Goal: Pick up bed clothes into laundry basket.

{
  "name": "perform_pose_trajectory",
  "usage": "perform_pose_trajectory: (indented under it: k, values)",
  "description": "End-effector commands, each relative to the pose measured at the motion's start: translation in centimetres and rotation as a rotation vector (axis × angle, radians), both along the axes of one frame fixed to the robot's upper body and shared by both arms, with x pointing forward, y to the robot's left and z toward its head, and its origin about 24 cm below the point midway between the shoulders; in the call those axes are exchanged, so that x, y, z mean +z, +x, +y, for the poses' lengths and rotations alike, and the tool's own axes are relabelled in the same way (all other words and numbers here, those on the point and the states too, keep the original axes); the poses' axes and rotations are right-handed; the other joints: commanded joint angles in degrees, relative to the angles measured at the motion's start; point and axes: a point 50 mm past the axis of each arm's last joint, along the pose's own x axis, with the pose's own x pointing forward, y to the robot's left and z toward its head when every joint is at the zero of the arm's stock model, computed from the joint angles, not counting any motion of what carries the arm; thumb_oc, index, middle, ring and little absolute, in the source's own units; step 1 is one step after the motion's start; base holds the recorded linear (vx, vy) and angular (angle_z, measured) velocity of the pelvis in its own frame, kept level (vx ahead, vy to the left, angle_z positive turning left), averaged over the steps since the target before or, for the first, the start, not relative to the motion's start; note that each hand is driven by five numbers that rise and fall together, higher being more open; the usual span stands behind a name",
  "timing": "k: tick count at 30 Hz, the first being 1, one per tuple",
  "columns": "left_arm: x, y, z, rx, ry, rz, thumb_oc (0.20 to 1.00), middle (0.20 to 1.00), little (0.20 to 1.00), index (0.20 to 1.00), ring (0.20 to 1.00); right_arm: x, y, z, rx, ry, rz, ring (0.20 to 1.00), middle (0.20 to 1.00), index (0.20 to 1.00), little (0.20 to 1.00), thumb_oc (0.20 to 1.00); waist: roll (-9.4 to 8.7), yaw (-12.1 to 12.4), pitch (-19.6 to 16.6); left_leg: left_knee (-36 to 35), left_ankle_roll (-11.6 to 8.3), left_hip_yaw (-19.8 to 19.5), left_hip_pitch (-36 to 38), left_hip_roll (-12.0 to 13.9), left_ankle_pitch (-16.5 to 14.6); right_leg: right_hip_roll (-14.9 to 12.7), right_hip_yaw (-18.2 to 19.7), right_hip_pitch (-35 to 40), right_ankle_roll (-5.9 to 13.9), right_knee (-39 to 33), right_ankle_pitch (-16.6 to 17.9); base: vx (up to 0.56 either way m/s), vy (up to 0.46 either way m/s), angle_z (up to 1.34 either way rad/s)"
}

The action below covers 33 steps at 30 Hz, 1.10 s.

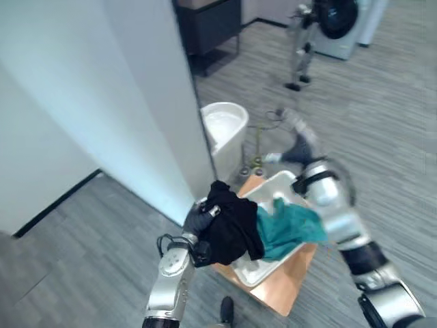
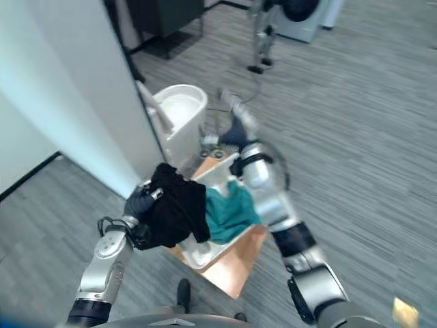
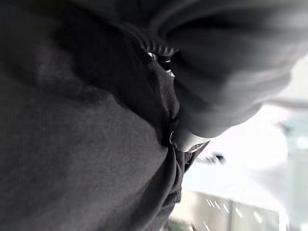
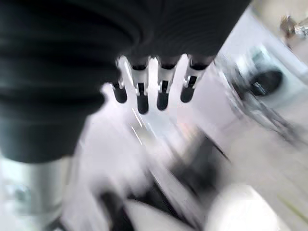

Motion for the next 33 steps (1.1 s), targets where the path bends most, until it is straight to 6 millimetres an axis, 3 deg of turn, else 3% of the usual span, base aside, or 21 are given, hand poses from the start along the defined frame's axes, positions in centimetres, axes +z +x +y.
perform_pose_trajectory:
  k: [1, 3, 4, 6, 7, 8, 11, 13, 19, 26, 28, 29, 33]
  values:
    - [3.3, 2.0, -1.2, -0.005, -0.05, -0.174, 0.2, 0.2, 0.2, 0.2, 0.2, 1.8, -0.9, -0.9, 0.1, -0.029, 0.035, 1.0, 1.0, 1.0, 1.0, 1.0, -0.1, -2.92, -5.37, 0.39, -2.32, 3.67, 1.88, 3.86, -2.71, -1.01, 1.79, -2.51, -0.11, 0.82, 1.68, 0.03, 0.065, -0.33]
    - [3.4, 2.2, -1.3, 0.018, -0.015, -0.185, 0.2, 0.2, 0.2, 0.2, 0.2, 3.6, -2.3, -1.7, 0.103, -0.041, -0.037, 1.0, 1.0, 1.0, 1.0, 1.0, 0.01, -5.27, -6.03, 0.39, -1.9, 5.35, 2.85, 3.82, -3.9, -1.28, 3.61, -2.89, 0.1, 0.82, 1.67, 0.01, 0.056, -0.57]
    - [3.5, 2.2, -1.3, 0.018, -0.015, -0.186, 0.2, 0.2, 0.2, 0.2, 0.2, 3.6, -2.3, -1.8, 0.103, -0.04, -0.037, 1.0, 1.0, 1.0, 1.0, 1.0, 0.04, -4.94, -6.07, 0.39, -1.9, 5.6, 2.57, 4.0, -3.47, -1.12, 3.97, -3.32, -0.05, 0.82, 2.13, 0.04, 0.05, -0.7]
    - [3.0, 2.5, -1.3, 0.05, 0.046, -0.174, 0.2, 0.2, 0.2, 0.2, 0.2, 4.3, -3.6, -2.9, 0.088, -0.09, -0.068, 1.0, 1.0, 1.0, 1.0, 1.0, 0.31, -8.04, -6.9, 0.39, -1.34, 8.42, 3.75, 4.25, -4.5, -1.36, 6.86, -4.39, 0.19, 0.82, 2.94, 0.0, 0.061, -0.52]
    - [3.0, 2.5, -1.3, 0.05, 0.046, -0.174, 0.2, 0.2, 0.2, 0.2, 0.2, 4.3, -3.6, -2.9, 0.088, -0.09, -0.068, 1.0, 1.0, 1.0, 1.0, 1.0, 0.34, -7.92, -6.97, 0.39, -1.36, 8.51, 3.66, 4.32, -4.45, -1.3, 6.97, -4.53, 0.15, 0.82, 3.03, 0.02, 0.071, -0.38]
    - [2.1, 2.7, -0.9, 0.085, 0.117, -0.141, 0.2, 0.2, 0.2, 0.2, 0.2, 3.7, -4.0, -3.9, 0.066, -0.112, -0.04, 1.0, 1.0, 1.0, 1.0, 1.0, 0.42, -9.92, -7.3, 0.39, -1.09, 9.82, 4.53, 4.22, -5.38, -1.53, 7.95, -4.79, 0.34, 0.82, 3.04, 0.04, 0.042, -0.45]
    - [0.1, 2.8, 0.2, 0.14, 0.224, -0.063, 0.2, 0.2, 0.2, 0.2, 0.2, 1.7, -4.8, -5.9, 0.014, -0.12, 0.04, 1.0, 1.0, 1.0, 1.0, 1.0, 0.24, -11.77, -8.05, 0.39, -0.71, 11.7, 4.59, 4.46, -5.89, -1.45, 9.63, -6.02, 0.49, 0.82, 3.55, 0.01, 0.026, -0.44]
    - [-1.0, 2.9, 1.8, 0.203, 0.301, -0.016, 0.2, 0.2, 0.2, 0.2, 0.2, -0.9, -5.7, -8.1, -0.054, -0.089, 0.144, 1.0, 1.0, 1.0, 1.0, 1.0, -0.08, -13.46, -8.19, 0.39, -0.46, 13.25, 4.16, 4.75, -6.21, -1.42, 10.97, -7.77, 0.83, 0.82, 4.16, -0.05, 0.003, -0.38]
    - [-0.2, 2.9, 5.1, 0.318, 0.603, -0.079, 0.2, 0.2, 0.2, 0.2, 0.2, -5.2, -8.4, -11.9, -0.181, -0.011, 0.314, 1.0, 1.0, 1.0, 1.0, 1.0, -1.02, -13.84, -8.35, 0.39, -0.31, 13.59, 1.6, 5.3, -5.86, -1.16, 11.44, -10.55, 0.71, 0.82, 4.76, -0.05, -0.013, -0.24]
    - [0.4, 3.1, 7.4, 0.414, 0.789, -0.104, 0.2, 0.2, 0.2, 0.2, 0.2, -6.8, -10.3, -14.1, -0.328, -0.037, 0.362, 1.0, 1.0, 1.0, 1.0, 1.0, -2.14, -13.57, -7.86, 0.39, -0.4, 12.95, -0.72, 5.91, -5.07, -0.69, 10.6, -12.35, 0.87, 0.82, 5.12, -0.05, -0.012, 0.04]
    - [-2.6, 2.5, 7.3, 0.412, 0.847, -0.008, 0.2, 0.2, 0.2, 0.2, 0.2, -8.8, -10.4, -14.1, -0.323, -0.001, 0.453, 1.0, 1.0, 1.0, 1.0, 1.0, -2.71, -13.27, -7.85, 0.39, -0.57, 12.55, -0.7, 6.11, -4.97, -0.51, 10.03, -12.22, 0.73, 0.82, 5.05, 0.0, -0.02, 0.06]
    - [-3.6, 2.5, 7.0, 0.402, 0.843, 0.033, 1.0, 1.0, 1.0, 1.0, 1.0, -9.2, -10.3, -14.0, -0.32, 0.004, 0.466, 1.0, 1.0, 1.0, 1.0, 1.0, -2.91, -13.2, -7.74, 0.39, -0.62, 12.33, -0.67, 6.12, -4.93, -0.48, 9.86, -12.1, 0.71, 0.82, 5.08, 0.0, -0.029, 0.09]
    - [-5.3, 2.7, 4.8, 0.356, 0.739, 0.089, 1.0, 1.0, 1.0, 1.0, 1.0, -10.6, -9.7, -12.7, -0.277, 0.036, 0.503, 1.0, 1.0, 1.0, 1.0, 1.0, -3.45, -12.77, -7.23, 0.39, -0.78, 11.64, -0.39, 6.1, -4.9, -0.5, 9.24, -11.44, 0.5, 0.82, 5.01, -0.01, -0.026, 0.1]
